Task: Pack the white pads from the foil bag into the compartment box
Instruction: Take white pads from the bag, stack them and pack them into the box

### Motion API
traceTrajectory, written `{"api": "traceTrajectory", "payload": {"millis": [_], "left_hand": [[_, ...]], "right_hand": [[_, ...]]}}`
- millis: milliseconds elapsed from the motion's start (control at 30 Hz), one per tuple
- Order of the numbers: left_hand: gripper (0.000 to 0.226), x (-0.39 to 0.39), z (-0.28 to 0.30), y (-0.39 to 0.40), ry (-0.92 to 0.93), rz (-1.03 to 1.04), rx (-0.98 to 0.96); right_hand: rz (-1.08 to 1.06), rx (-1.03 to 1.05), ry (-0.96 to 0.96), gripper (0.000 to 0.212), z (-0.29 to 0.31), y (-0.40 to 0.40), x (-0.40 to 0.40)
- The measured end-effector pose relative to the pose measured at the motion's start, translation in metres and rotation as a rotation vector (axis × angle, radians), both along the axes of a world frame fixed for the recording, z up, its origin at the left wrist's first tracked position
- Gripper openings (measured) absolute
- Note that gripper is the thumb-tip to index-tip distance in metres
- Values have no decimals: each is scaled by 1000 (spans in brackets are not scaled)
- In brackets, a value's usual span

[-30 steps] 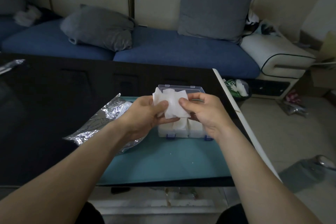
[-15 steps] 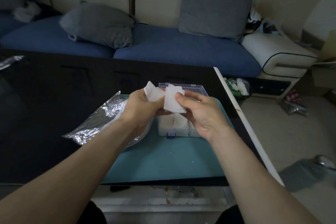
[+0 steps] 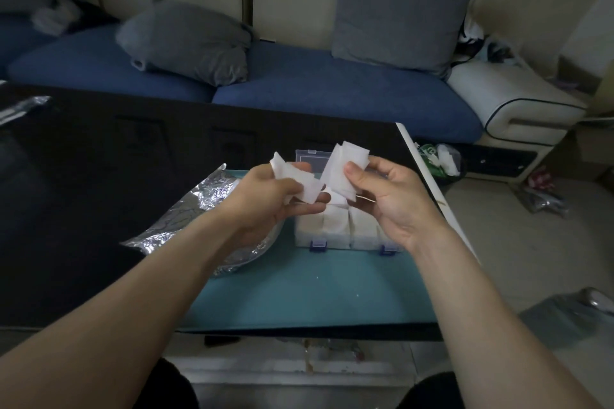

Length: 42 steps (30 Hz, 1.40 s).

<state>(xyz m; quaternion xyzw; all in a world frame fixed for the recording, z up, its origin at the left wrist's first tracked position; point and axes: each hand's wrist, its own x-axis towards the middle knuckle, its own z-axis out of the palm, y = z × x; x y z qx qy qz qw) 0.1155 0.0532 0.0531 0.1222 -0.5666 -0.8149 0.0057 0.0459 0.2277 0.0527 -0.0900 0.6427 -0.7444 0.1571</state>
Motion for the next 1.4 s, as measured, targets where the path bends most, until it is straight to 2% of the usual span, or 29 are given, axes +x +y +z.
{"api": "traceTrajectory", "payload": {"millis": [200,333,400,467,567,667,733,833,900,967,1067,1200,1300,1400], "left_hand": [[7,5,-3,-7,-31,-80,-250],[2,6,-3,-2,-14,-139,-421],[2,6,-3,0,4,-179,-380],[9,5,-3,1,-8,-223,-233],[21,2,-4,-3,-39,-224,-120],[19,1,-6,-6,-25,-159,-220],[17,1,-6,-7,-24,-132,-292],[12,2,-5,-5,-16,-130,-386],[4,3,-4,-1,10,-141,-446],[5,4,-5,1,29,-147,-483],[9,3,-6,-1,57,-159,-472],[18,-1,-10,-6,76,-146,-355],[18,-1,-11,-9,71,-114,-409],[22,-1,-11,-7,60,-111,-489]], "right_hand": [[277,179,132,24,-2,14,-2],[267,283,235,25,-6,3,3],[215,338,255,21,-9,-1,4],[113,343,269,20,-11,0,1],[12,284,228,28,-10,5,-5],[23,87,71,22,-3,10,-6],[134,-11,2,20,2,11,-4],[272,67,15,40,-1,5,3],[249,146,58,31,-4,0,6],[185,190,73,20,-5,-3,6],[137,232,59,19,-6,-1,3],[106,176,31,15,-3,7,-3],[114,99,15,15,0,15,-9],[245,-50,-34,24,1,19,-10]]}}
